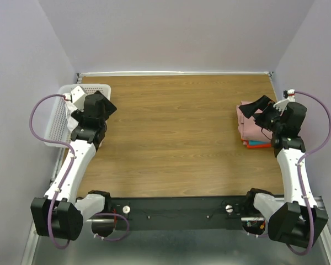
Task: Fold and stack the t-shirts
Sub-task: Grab the tshirt from the pile, then move the tshirt to the center of the board, then flatten the tshirt out
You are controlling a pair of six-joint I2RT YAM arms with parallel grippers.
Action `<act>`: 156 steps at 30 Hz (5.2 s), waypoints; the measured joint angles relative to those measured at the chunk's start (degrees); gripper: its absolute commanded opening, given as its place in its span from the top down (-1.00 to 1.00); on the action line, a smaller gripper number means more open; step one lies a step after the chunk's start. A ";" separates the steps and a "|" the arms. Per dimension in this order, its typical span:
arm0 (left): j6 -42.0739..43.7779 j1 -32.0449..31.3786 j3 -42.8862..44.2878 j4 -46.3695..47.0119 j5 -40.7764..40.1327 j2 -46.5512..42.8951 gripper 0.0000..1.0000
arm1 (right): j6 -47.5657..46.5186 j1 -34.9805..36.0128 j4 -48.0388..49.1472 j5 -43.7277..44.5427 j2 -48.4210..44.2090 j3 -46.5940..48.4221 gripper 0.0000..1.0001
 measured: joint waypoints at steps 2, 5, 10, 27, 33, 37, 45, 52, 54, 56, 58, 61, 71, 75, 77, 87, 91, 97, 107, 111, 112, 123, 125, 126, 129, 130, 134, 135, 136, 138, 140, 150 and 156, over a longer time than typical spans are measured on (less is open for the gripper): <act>0.07 2.86 1.29 0.42 0.26 1.55 -0.97 | 0.09 0.00 -0.24 0.02 0.35 0.00 -1.00; 0.70 9.57 4.22 1.57 1.16 6.05 -0.97 | 0.09 0.00 -0.31 -0.24 0.44 0.13 -1.00; 3.02 21.14 10.91 4.81 6.82 18.56 -0.97 | 0.11 0.00 -0.31 -1.55 1.09 0.42 -1.00; 7.13 26.14 31.50 2.47 16.31 55.23 -0.63 | -0.11 0.00 -0.44 -2.08 3.39 0.39 -1.00; 7.65 26.14 35.34 1.73 16.48 59.01 0.97 | -0.13 0.00 -0.55 -2.05 3.37 0.37 -1.00; 8.28 26.14 35.71 1.60 17.62 59.21 1.00 | -0.15 0.00 -0.57 -2.08 3.28 0.37 -1.00; 8.55 26.14 30.12 -0.57 19.56 47.98 1.00 | 1.73 0.00 -0.76 -2.14 1.77 0.35 -1.00; 7.08 24.94 28.13 -0.96 19.30 23.17 1.00 | 4.87 0.00 -1.36 -4.81 -1.25 -0.55 -1.00; 6.67 23.30 28.37 -0.90 19.10 17.90 1.00 | 4.61 0.00 -1.40 -4.83 -2.82 -0.83 -1.00; 6.64 18.88 29.29 -0.83 18.91 13.70 1.00 | 4.22 0.00 -1.55 -4.85 -5.90 -1.49 -1.00; 6.69 13.20 30.40 -0.90 18.56 11.82 1.00 | 3.52 0.00 -1.53 -4.90 -8.11 -1.81 -1.00; 7.10 3.45 32.24 -0.87 19.76 10.21 1.00 | 2.56 0.00 -1.51 -5.14 -10.49 -2.73 -1.00; 12.00 -22.49 32.68 8.15 26.10 4.09 1.00 | 1.36 0.00 -1.60 -5.77 -13.49 -5.44 -1.00; 14.67 -31.17 33.70 11.69 27.69 4.50 1.00 | 1.31 0.00 -1.60 -5.84 -13.84 -5.77 -1.00; 16.35 -34.05 35.47 12.94 29.83 6.32 1.00 | 1.20 0.00 -1.60 -5.84 -13.88 -5.86 -1.00; 18.86 -37.77 29.03 15.43 24.55 11.98 -0.13 | -0.15 0.00 -1.95 -3.93 -15.67 -6.05 -1.00; 15.32 -32.63 18.40 13.14 15.82 11.89 -0.79 | -1.03 0.00 -2.95 -2.84 -14.60 -6.05 -1.00; 9.33 -15.80 1.86 8.61 12.48 11.69 -0.83 | -3.19 0.09 -5.14 -1.79 -13.18 -6.08 -1.00; 7.65 -23.87 -6.27 11.67 18.21 3.98 -0.93 | -2.99 6.34 -9.07 7.72 -6.69 -8.20 -1.00; 8.41 -35.71 -4.00 14.84 20.98 9.40 -0.93 | -0.17 6.34 -10.67 12.61 -6.51 -10.54 -1.00; 8.87 -38.40 -2.38 15.37 21.40 12.48 -0.93 | 0.68 6.34 -11.23 13.99 -6.54 -11.06 -1.00; 10.95 -50.93 19.21 10.88 21.33 43.30 -0.63 | 2.97 6.34 -14.49 23.02 -9.75 -12.41 -1.00; 10.99 -51.95 21.99 9.25 20.59 46.49 -0.51 | 2.97 6.34 -14.75 23.89 -9.97 -12.41 -1.00; 10.99 -52.15 22.64 8.59 20.46 47.25 -0.49 | 2.97 6.34 -14.88 24.24 -9.92 -12.41 -1.00; 10.95 -52.89 25.33 6.51 19.98 50.27 -0.35 | 2.95 6.34 -14.99 24.87 -9.75 -12.41 -1.00; 10.95 -53.09 26.18 5.90 19.67 51.25 -0.35 | 2.95 6.34 -15.02 25.00 -9.70 -12.41 -1.00; 10.54 -53.68 28.65 3.39 17.84 53.86 -0.24 | 2.95 6.34 -15.02 25.16 -9.01 -12.41 -1.00; 10.45 -53.77 29.09 2.89 17.44 54.29 -0.18 | 2.93 6.34 -15.04 25.16 -8.92 -12.41 -1.00; 10.34 -53.83 29.68 2.05 16.85 54.80 -0.06 | 2.93 6.34 -15.04 25.16 -8.83 -12.41 -1.00; 10.05 -53.90 30.29 1.11 16.13 55.28 0.03 | 2.93 6.34 -15.06 25.16 -8.81 -12.41 -1.00; 9.84 -53.92 30.88 0.39 15.50 55.80 0.26 | 2.93 6.34 -15.06 25.14 -8.81 -12.41 -1.00; 8.33 -53.92 31.50 -1.95 13.03 56.39 1.00 | 2.89 6.34 -15.10 25.11 -8.11 -12.41 -1.00; 8.81 -53.92 30.84 -0.63 13.14 56.00 1.00 | 2.84 6.34 -15.10 25.09 -7.67 -12.41 -1.00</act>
